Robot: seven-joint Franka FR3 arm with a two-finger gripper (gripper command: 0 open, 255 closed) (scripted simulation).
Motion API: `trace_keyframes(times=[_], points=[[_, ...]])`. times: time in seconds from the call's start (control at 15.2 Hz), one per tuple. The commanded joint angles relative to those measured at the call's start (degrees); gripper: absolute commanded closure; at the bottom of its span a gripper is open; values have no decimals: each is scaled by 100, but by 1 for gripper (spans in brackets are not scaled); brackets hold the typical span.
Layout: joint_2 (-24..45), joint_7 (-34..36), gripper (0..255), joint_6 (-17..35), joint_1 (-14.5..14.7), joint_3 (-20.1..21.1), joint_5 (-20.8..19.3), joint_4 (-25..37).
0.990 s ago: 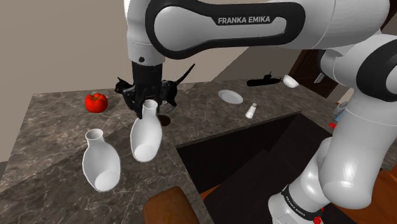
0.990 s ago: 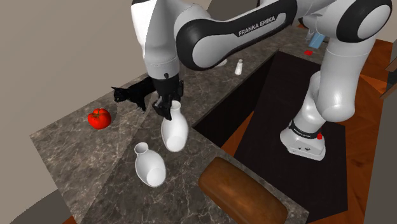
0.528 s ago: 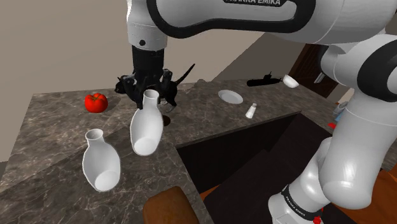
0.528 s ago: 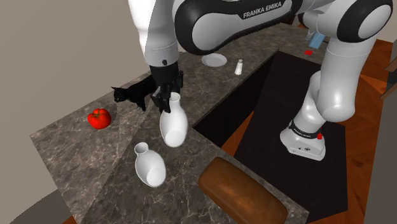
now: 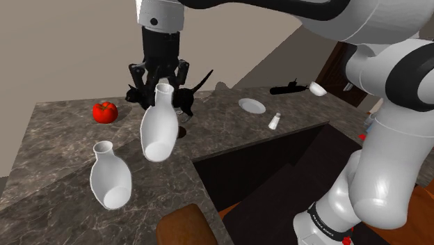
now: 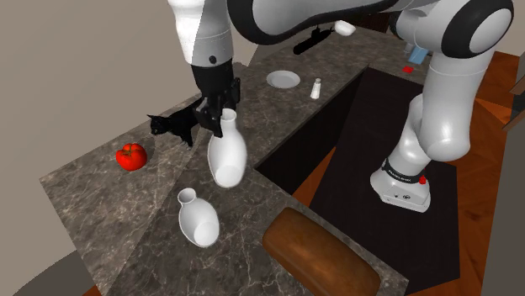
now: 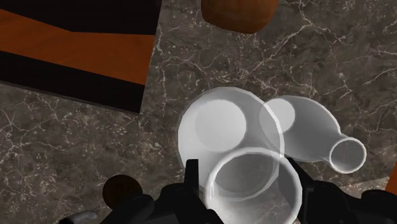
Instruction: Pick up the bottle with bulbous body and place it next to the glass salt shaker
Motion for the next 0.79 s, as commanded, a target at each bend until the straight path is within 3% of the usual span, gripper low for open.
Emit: trace_keyframes(times=[0.0,0.07,0.73], points=[[27,-2,255,-172,17,2,-13,198],[55,3,255,-257,33,4,-26,309],[-1440,-1399,255,-286,-970,-504,602,-1022]])
